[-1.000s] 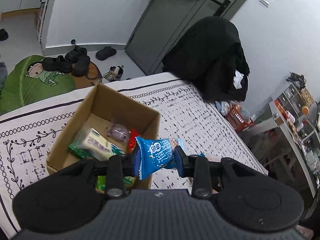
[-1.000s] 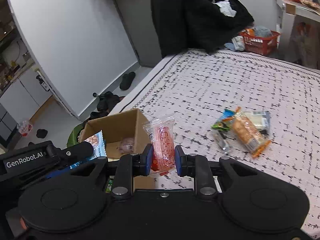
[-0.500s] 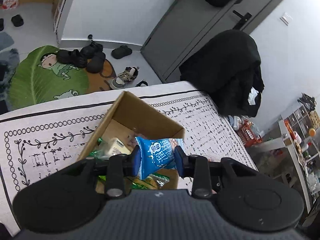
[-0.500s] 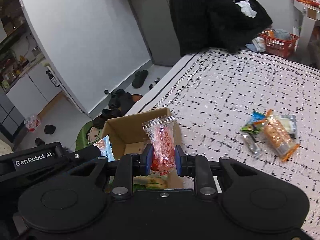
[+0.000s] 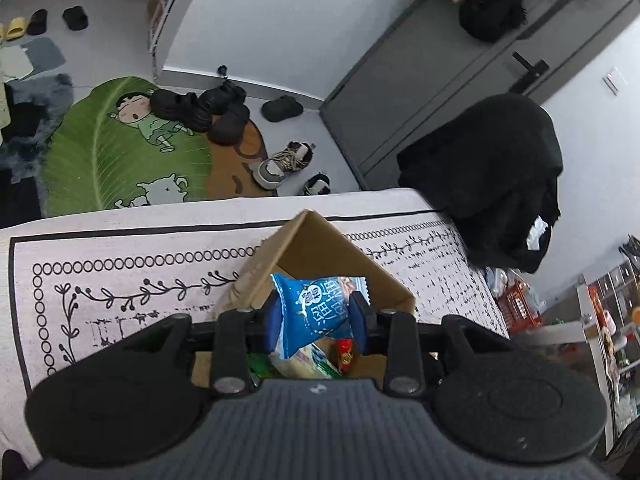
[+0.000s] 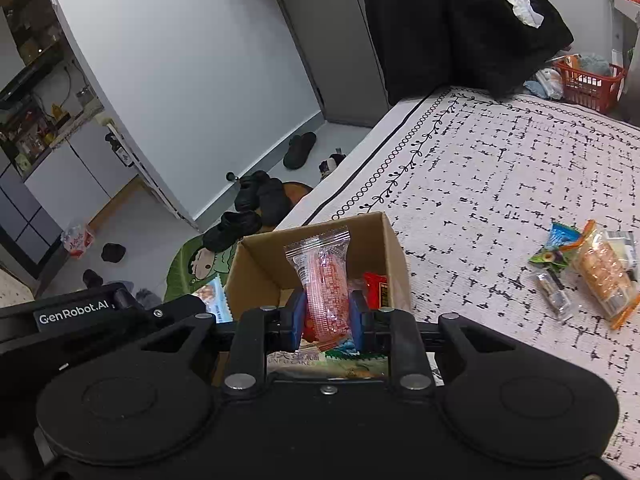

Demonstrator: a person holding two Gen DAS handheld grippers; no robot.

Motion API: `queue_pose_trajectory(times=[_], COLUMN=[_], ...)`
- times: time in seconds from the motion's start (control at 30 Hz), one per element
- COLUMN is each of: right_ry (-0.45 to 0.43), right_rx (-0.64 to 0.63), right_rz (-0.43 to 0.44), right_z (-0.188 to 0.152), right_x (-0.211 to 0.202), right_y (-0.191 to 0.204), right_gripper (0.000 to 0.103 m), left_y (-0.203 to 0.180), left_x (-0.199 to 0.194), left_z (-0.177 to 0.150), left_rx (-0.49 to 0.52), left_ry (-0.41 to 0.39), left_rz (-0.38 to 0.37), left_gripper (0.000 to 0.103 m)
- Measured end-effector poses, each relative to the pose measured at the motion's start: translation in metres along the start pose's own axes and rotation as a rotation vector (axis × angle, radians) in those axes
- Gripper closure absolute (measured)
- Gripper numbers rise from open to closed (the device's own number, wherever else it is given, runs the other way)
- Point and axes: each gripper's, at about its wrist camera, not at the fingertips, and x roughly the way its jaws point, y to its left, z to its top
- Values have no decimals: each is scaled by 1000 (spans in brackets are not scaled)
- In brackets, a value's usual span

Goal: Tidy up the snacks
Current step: 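Open the left tool over the box while the right drops the jelly stick inside, then move the left tool toward the small snack pile while the right approaches the bread packet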

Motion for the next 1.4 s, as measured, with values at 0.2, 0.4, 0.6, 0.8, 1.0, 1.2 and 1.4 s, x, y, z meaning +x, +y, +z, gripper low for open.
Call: queue_pose_trajectory(times=[0.2,0.4,0.6,0.8,1.0,1.2,1.4], right_ry=[13,30,41,5,-3,-23,-42], right_rx=[4,7,-8,-17,-15,-27,-24], right_rz=[7,23,30,4,-38,-77,-110], right_z=[0,0,3,8,6,5,6], right_x=[9,16,20,4,-12,-32,-53], right_y=[-1,-5,-6,-10,-24,-42,-63], right_gripper=[80,80,71,45,36,24,15], left_y=[1,0,-2,-2,-5,-11,-22], left_x=[10,15,16,9,6,6,3], left_z=[3,2,0,1,-1,-4,-11], left_rx=[-16,-42,-30,-26,-3,12,61], left_ry=[12,-1,5,-17,-28,-20,-34], left_rz=[-8,-9,12,41,70,94,121], left_gripper=[68,65,57,37,20,12,7])
